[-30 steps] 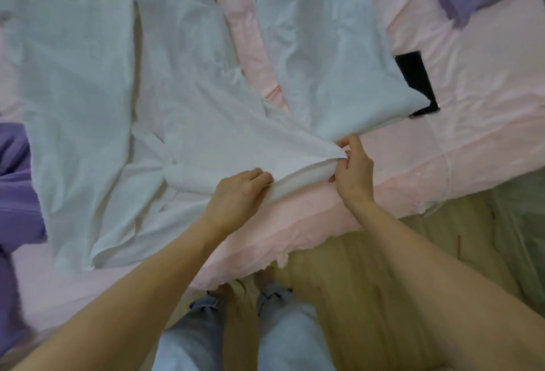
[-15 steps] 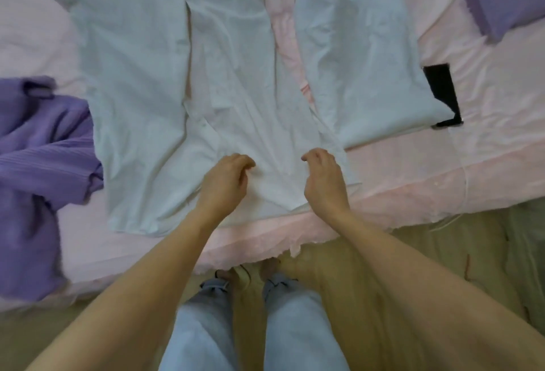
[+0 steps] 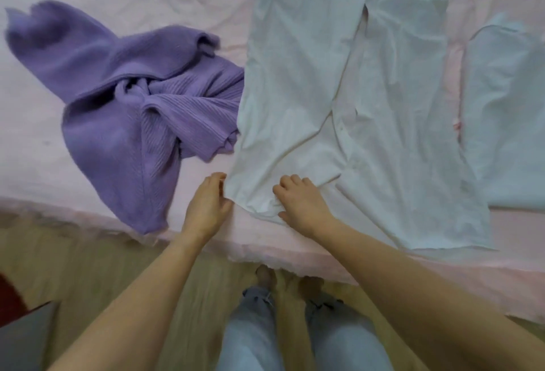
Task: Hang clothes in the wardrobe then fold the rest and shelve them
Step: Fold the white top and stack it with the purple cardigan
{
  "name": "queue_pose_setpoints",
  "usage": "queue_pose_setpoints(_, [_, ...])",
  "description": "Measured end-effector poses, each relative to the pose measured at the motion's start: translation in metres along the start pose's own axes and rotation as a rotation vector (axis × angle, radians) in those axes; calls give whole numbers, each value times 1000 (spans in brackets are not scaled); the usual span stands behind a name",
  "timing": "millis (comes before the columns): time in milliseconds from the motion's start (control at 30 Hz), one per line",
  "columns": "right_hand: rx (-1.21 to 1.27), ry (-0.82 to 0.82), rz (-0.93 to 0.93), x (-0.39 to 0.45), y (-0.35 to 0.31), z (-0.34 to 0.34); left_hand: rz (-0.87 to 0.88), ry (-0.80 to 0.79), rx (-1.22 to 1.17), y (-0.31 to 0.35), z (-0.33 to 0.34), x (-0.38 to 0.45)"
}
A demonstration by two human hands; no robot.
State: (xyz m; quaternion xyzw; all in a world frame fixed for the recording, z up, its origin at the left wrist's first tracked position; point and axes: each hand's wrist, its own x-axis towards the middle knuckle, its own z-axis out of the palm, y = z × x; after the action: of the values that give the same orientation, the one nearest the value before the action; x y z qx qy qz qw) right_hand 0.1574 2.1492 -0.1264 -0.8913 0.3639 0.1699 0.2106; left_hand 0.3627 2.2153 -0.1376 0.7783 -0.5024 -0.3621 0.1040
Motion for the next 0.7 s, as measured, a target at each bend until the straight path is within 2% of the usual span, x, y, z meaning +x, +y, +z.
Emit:
queue_pose_setpoints(67, [-58,37,45,-1,1,0,35,48,-88,11,7,2])
queue_pose_setpoints(167, [-62,108,-22,8,-6,3,51,173,-261,13,7,2])
queue_pose_setpoints(233, [5,193,14,7,-11,-4,-3,239,-350,14,3,0])
queue_pose_setpoints(333, [129,355,129,0,-15,-15,-32,242,-400,14,-6,-9])
queue_pose_setpoints(400, [149,410,87,-4,-17,-21,35,247,-371,14,-15,-15])
queue_pose_setpoints(500, [-12,419,-2,-7,-18,-25,163,211,-215,10,-20,-23])
queue_pose_setpoints(633, [-207,408,-4,-17,-9,-21,75,227,19,-3,-26,-24])
queue_pose_setpoints(700, [-251,416,-12,-29,-3,-22,69,184,115,1,-28,-23])
